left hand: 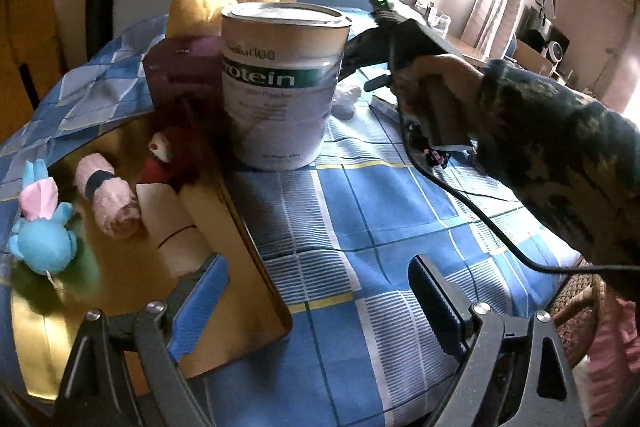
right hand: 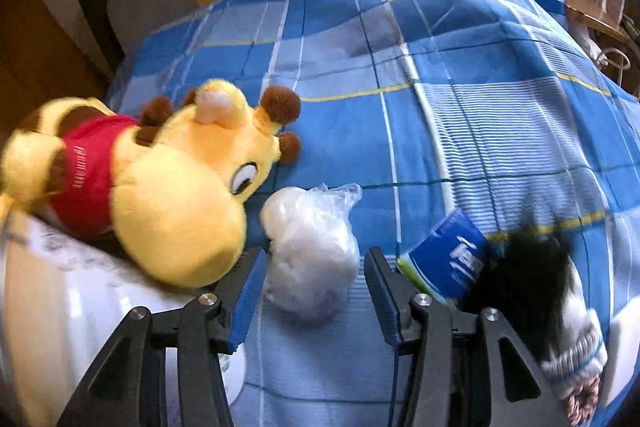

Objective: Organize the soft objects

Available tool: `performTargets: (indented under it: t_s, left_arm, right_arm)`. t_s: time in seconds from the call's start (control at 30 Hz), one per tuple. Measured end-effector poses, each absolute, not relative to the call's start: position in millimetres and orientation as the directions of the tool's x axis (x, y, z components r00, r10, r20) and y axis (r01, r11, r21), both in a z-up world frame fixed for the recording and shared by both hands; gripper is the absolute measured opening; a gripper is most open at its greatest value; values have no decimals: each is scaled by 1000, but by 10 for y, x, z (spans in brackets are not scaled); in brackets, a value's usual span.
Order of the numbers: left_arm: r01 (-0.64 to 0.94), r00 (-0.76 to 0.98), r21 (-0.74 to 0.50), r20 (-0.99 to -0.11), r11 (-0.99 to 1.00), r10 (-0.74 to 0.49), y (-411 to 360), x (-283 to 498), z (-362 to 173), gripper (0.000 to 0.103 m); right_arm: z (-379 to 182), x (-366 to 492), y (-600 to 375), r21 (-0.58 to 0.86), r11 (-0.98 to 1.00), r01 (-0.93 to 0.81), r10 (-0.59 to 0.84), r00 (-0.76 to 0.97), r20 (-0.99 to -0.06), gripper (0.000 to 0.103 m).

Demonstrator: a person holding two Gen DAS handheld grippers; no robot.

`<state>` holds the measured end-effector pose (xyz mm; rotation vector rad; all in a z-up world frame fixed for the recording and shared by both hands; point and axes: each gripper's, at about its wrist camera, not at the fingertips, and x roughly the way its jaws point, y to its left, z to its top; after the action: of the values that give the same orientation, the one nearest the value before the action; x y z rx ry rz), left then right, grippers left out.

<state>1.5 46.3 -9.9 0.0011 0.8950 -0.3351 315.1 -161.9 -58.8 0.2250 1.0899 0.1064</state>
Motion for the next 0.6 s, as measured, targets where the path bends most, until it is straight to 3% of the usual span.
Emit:
performTargets:
  t_s: [0.07,0.13,0.2,0.4,0.6]
  left_arm:
    - [285,569,-143,-770,948,-288,458,39,-128,92]
    - [285,568,-141,-772,948,-286,452,51,-145,92]
    - [286,566,-145,-772,947,-290,452,49,-152,92]
    - [301,558,-160,-770,940,-309,387,80,-156,92]
    - [294,557,-164,-771,942,-308,317,153,-148,92]
  right_arm:
    - [-660,3193,-1589,217,976,6,191,452,-871,51]
    - [-699,3195,-1576,217,976,-14,201,441,-875,36]
    - [-657,3119,-1598,220,975,-29,209,459,-864,30]
    - [-459,2659,-1712,233,967,-101,253,460,-851,28]
    - [-424,2124,-1846,345,918,-195,393,331,-858,32]
